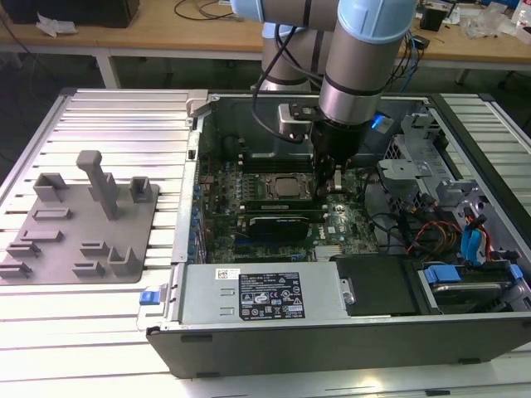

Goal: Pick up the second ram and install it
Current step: 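Press down the second ram until it locks into place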

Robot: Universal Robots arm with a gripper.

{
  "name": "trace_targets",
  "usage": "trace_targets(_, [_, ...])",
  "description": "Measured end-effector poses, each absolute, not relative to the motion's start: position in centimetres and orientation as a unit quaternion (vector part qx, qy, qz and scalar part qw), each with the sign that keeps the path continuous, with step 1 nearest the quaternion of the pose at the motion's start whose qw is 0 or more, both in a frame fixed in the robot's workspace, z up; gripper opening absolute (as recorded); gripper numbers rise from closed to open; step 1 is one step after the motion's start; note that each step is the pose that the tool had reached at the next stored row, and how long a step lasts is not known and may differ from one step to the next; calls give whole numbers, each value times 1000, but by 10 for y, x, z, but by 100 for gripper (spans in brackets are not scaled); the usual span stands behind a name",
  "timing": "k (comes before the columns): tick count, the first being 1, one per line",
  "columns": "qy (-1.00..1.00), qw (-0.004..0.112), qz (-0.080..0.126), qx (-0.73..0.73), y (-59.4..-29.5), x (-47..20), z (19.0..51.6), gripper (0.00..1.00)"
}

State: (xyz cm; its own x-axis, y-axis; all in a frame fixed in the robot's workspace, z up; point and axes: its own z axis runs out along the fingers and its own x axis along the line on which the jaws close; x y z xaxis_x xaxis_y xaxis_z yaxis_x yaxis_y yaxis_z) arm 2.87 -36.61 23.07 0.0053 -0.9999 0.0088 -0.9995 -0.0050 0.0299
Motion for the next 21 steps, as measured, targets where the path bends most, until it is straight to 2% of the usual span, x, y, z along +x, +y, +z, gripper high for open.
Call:
trace_targets(10, [-705,13,-8,709,-366,29,232,8])
trace_targets(16, [-705,14,-7,709,-366,29,251,8])
trace_targets(21, [-705,14,-7,709,-366,28,253,8])
